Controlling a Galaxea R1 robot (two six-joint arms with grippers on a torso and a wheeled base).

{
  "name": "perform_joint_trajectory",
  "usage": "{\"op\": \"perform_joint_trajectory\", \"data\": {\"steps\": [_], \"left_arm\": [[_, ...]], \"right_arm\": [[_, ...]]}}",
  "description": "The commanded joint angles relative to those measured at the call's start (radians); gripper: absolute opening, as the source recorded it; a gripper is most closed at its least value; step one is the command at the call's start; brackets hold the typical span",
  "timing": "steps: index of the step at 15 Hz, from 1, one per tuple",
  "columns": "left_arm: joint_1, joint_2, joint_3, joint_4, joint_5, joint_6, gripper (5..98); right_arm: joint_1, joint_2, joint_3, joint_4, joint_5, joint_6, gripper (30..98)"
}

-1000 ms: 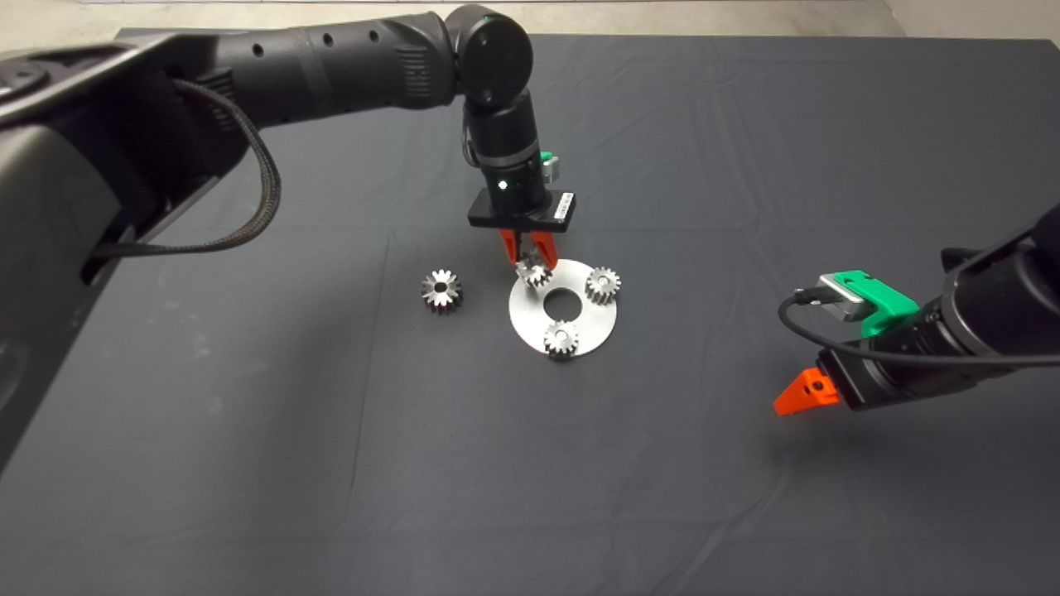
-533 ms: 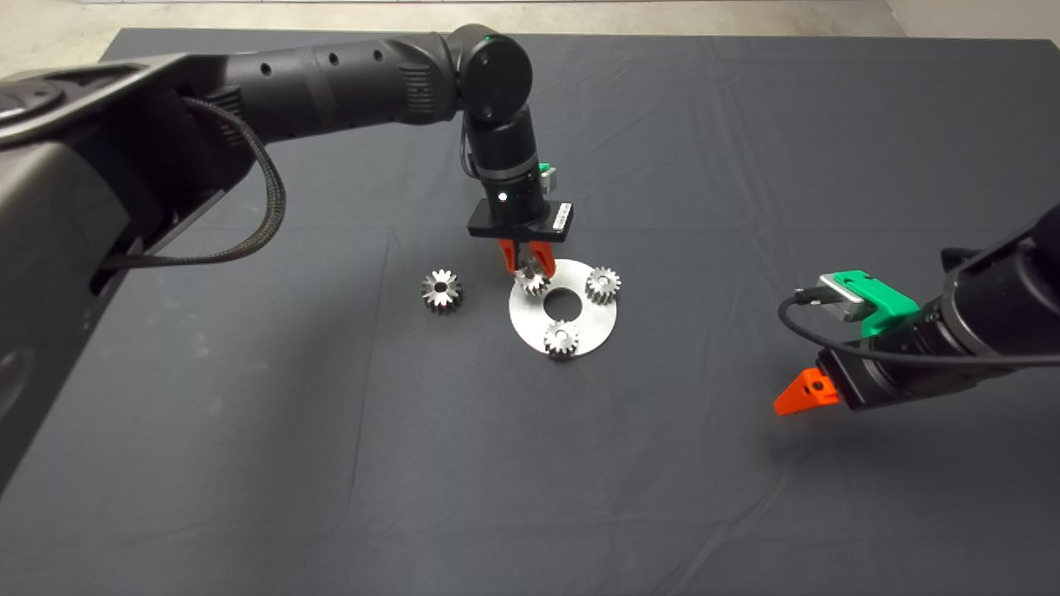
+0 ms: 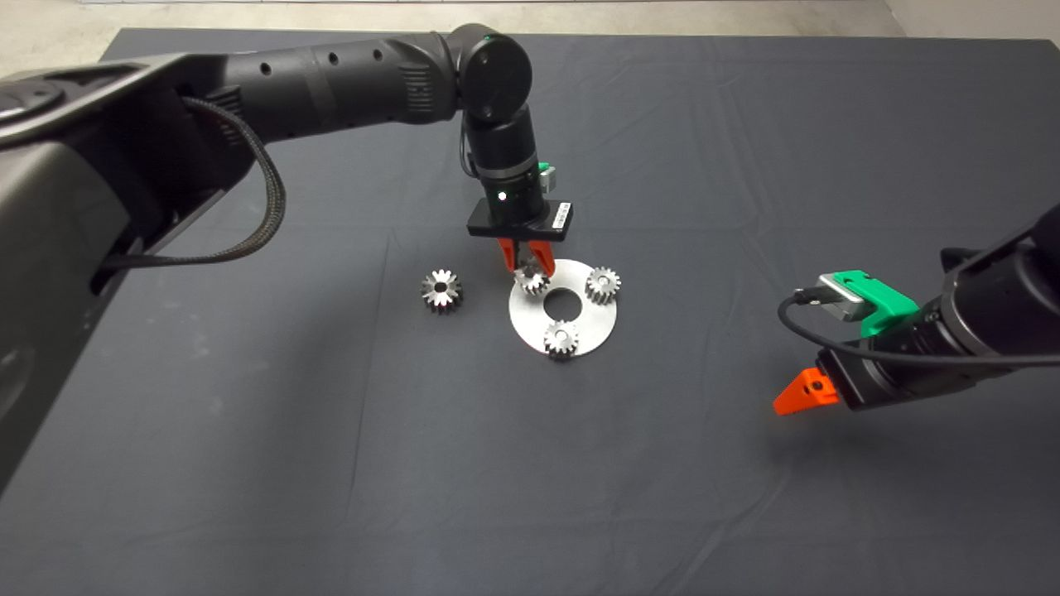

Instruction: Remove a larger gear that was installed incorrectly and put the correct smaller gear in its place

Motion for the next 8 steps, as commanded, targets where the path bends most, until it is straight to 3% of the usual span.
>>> {"op": "perform_joint_trajectory", "data": {"steps": [1, 6, 8], "left_arm": [[-0.043, 0.005, -0.012, 0.021, -0.003, 0.006, 21.5], [-0.044, 0.005, -0.01, 0.021, -0.046, 0.006, 21.5], [-0.044, 0.004, -0.001, 0.021, -0.046, 0.006, 21.4]], "right_arm": [[0.021, 0.002, 0.008, 0.027, 0.007, 0.0, 97.8], [0.021, 0.002, 0.008, 0.027, 0.005, 0.0, 97.8], [0.021, 0.0, 0.008, 0.027, 0.005, 0.0, 97.8]]}}
